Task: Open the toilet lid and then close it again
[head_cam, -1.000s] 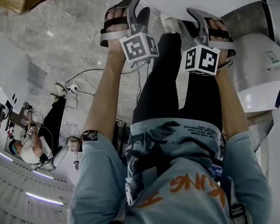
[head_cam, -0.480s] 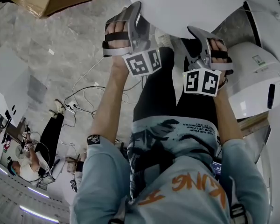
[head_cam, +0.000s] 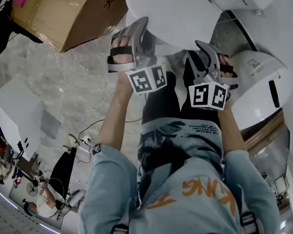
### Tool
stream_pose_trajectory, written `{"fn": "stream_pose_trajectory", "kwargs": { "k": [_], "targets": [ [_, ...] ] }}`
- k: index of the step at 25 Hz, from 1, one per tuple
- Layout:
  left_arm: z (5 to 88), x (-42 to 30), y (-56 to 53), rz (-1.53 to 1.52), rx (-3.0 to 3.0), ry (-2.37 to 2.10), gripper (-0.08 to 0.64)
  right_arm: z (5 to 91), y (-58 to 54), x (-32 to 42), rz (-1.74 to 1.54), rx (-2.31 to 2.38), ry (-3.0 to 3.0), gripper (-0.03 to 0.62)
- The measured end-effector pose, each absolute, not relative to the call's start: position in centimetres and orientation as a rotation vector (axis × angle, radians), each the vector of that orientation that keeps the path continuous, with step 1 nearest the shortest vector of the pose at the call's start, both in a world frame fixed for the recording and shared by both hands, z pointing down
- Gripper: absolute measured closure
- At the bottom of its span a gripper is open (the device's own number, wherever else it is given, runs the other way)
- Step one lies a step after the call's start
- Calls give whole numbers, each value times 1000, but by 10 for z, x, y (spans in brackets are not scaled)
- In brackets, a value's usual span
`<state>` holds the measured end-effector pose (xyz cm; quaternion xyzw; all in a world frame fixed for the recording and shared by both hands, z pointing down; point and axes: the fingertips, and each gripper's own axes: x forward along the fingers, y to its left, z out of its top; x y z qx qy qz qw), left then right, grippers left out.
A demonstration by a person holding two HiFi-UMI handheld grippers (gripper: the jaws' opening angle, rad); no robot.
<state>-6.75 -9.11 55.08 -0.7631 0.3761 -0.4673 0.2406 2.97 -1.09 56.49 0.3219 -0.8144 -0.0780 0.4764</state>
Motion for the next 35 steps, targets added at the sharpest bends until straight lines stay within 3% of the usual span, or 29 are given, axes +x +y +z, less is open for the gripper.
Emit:
{"fn": "stream_pose_trajectory", "kwargs": {
  "k": [9,16,35],
  "targets": [
    [476,8,-153,-1257,-2072,870,379,497,-64,96,-133,1049,-1914,458],
    [455,55,-197,-1317,-2025,794,374,469,-103,132,62,1220,-1936,535],
    [439,176,-301,-1299,-1990,611,370,437,-213,240,19,1430,-1935,541]
  ]
}}
